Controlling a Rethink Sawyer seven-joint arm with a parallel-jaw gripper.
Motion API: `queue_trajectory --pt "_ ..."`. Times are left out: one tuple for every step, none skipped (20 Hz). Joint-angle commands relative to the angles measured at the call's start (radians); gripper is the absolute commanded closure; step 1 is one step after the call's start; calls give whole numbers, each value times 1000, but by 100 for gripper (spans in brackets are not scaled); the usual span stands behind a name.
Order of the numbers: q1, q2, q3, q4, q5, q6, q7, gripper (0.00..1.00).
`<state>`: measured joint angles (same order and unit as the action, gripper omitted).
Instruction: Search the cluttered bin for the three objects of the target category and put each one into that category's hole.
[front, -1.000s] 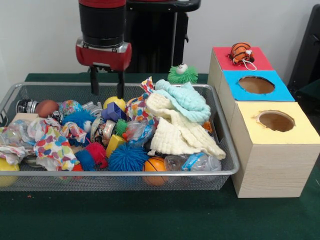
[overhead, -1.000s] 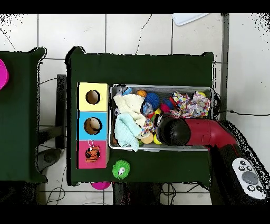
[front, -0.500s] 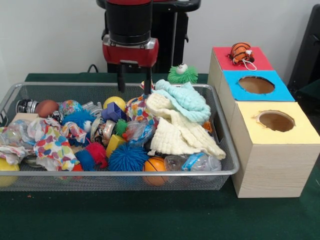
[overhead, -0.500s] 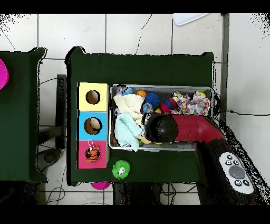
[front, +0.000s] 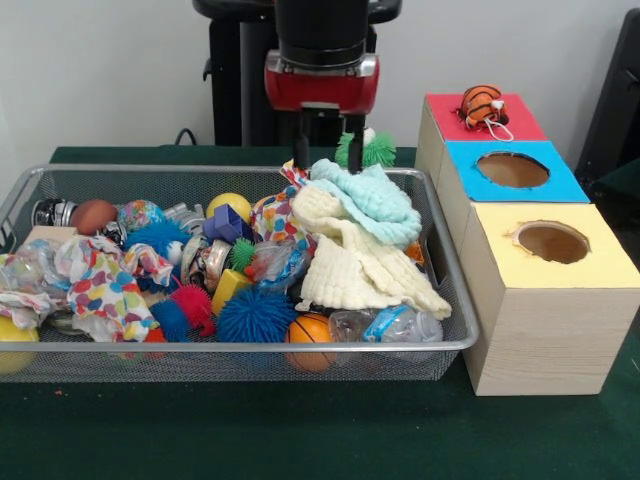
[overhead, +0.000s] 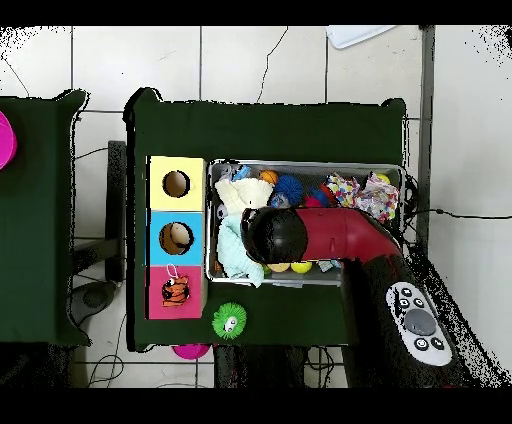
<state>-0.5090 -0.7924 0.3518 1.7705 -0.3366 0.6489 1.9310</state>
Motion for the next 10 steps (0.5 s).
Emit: queue_trajectory --pt "31 -34 51 13 96 147 39 0" --pt "38 -34 49 12 103 147 44 0" --pt "47 -38 45 17 108 140 48 0" --pt "55 -26 37 8 103 130 50 0" --pt "65 -14 29 2 96 114 51 0" --pt "74 -2 21 -3 91 98 58 0" --pt "84 8 12 -9 88 88 63 0" --pt "94 15 4 -15 83 83 65 0" --pt "101 22 -2 -19 76 77 64 0" --pt "109 28 -9 -22 69 70 66 0"
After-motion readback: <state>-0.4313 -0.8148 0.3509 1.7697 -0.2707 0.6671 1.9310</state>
